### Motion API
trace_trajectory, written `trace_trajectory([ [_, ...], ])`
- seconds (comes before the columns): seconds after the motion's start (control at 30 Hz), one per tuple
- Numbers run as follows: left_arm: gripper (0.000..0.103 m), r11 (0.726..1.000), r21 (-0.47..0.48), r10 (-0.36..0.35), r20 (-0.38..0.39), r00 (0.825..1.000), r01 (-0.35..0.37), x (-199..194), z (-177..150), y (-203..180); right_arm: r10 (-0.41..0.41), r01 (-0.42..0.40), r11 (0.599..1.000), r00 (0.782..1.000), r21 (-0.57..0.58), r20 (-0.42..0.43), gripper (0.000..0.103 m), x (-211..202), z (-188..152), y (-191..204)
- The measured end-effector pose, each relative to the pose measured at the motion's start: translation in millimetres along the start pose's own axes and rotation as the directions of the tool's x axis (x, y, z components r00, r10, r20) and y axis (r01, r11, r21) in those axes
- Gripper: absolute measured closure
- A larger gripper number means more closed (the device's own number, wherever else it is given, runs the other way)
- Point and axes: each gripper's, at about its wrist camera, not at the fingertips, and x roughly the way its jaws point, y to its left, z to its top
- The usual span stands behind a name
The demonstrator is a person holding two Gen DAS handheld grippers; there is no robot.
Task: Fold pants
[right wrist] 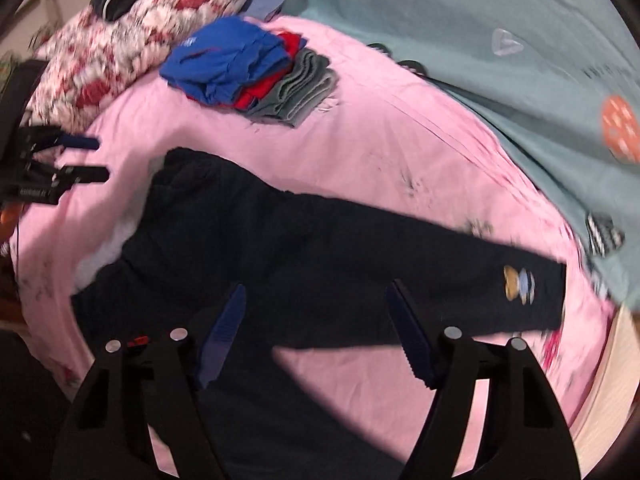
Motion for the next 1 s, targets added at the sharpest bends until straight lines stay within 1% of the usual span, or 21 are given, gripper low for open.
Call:
trace_trajectory([
  [0.2,0.032,0.999,0.008,-0.031,-0.050,0.998,0.032,45,16,2,0.090,-0.097,0.987,0.994,-0.124,-0.064,0.032,47,34,-14],
  [0.37,0.032,0.997,0.030,-0.070,-0.093,0.993,0.073,73,23,0,0.150,-0.174,0.955,0.982,-0.239,-0.117,0.032,93,57,-21],
  [0.47,0.042,0.995,0.036,-0.086,-0.124,0.989,0.091,88,28,2,0.195,-0.243,0.926,0.964,-0.289,-0.182,0.039,124,67,-27],
  [0.53,0.048,0.993,0.020,-0.112,-0.140,0.984,0.116,96,31,5,0.237,-0.303,0.902,0.943,-0.308,-0.234,0.041,140,72,-32],
  [0.57,0.048,0.991,0.017,-0.129,-0.139,0.982,0.133,98,32,7,0.254,-0.330,0.888,0.932,-0.320,-0.258,0.042,147,73,-33],
  [0.6,0.051,0.989,0.020,-0.143,-0.140,0.980,0.147,99,33,9,0.265,-0.352,0.874,0.923,-0.335,-0.281,0.045,153,74,-33],
  [0.67,0.053,0.985,0.041,-0.159,-0.146,0.976,0.167,101,34,8,0.280,-0.371,0.852,0.919,-0.369,-0.278,0.048,154,74,-34],
  [0.7,0.055,0.984,0.055,-0.162,-0.146,0.976,0.172,102,34,7,0.276,-0.368,0.850,0.920,-0.377,-0.277,0.055,154,76,-34],
  [0.73,0.057,0.982,0.066,-0.164,-0.146,0.976,0.175,103,35,7,0.264,-0.356,0.853,0.925,-0.380,-0.273,0.073,155,78,-36],
  [0.77,0.058,0.981,0.073,-0.165,-0.147,0.975,0.178,103,36,6,0.278,-0.374,0.854,0.915,-0.360,-0.291,0.085,156,79,-39],
  [0.8,0.062,0.980,0.074,-0.171,-0.149,0.974,0.183,103,36,6,0.293,-0.390,0.854,0.908,-0.344,-0.299,0.096,156,78,-39],
  [0.83,0.064,0.979,0.071,-0.179,-0.152,0.972,0.192,103,37,6,0.286,-0.383,0.854,0.911,-0.352,-0.297,0.098,153,76,-37],
  [0.87,0.065,0.978,0.073,-0.183,-0.153,0.971,0.196,102,37,6,0.273,-0.368,0.854,0.918,-0.368,-0.286,0.099,149,72,-35],
  [0.93,0.067,0.978,0.090,-0.174,-0.144,0.974,0.188,100,36,2,0.265,-0.349,0.865,0.928,-0.360,-0.263,0.099,136,65,-32],
  [1.0,0.068,0.980,0.103,-0.159,-0.121,0.980,0.172,91,36,-2,0.263,-0.328,0.878,0.939,-0.349,-0.223,0.099,114,55,-31],
])
